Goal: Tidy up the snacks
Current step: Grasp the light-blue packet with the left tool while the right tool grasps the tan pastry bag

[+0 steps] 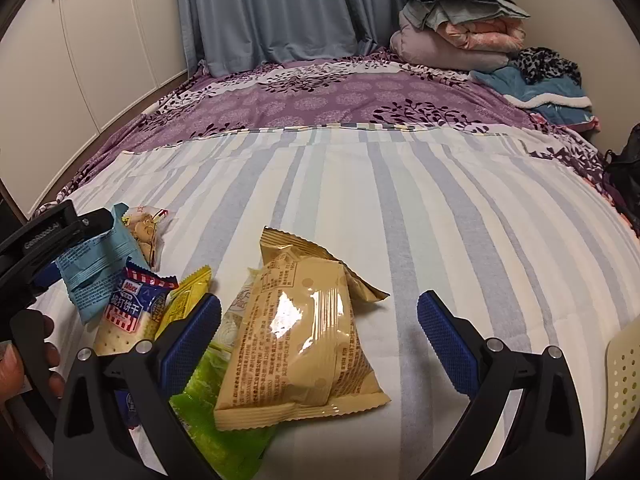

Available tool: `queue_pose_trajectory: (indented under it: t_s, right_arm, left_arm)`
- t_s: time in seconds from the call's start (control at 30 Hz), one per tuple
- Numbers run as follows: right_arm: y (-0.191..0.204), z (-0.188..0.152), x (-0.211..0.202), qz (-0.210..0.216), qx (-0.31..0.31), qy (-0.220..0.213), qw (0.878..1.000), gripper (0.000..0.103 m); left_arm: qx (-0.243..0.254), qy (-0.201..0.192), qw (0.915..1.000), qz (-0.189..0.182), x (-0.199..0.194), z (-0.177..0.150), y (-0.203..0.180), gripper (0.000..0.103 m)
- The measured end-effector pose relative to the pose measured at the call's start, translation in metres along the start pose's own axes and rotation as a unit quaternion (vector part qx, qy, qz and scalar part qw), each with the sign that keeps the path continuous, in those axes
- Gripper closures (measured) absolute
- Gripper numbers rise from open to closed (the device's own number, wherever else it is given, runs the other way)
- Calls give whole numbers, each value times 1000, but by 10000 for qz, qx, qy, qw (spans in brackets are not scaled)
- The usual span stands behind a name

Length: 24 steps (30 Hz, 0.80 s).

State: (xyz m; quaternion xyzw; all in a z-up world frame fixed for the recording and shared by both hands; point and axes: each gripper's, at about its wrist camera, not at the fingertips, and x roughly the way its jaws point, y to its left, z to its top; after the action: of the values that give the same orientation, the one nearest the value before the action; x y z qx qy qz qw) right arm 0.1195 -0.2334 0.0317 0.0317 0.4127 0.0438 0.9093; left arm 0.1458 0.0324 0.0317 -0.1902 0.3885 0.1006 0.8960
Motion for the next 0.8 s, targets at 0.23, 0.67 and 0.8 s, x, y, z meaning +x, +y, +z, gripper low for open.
queue_pose_trajectory:
  t_s: [0.23,0.67,0.8]
  right_arm:
    - [-1,-1,7,42,-4,55,10000,5]
    - [3,3,20,67,-95,269,9996,5]
    - [5,2,18,176,-117,298,9993,13]
  left_arm:
    - [124,0,9999,84,-4,-2,-9,3]
    - [27,634,9979,98,35,-5,5,3]
    - [-23,632,9980,-59,32,-5,13,13]
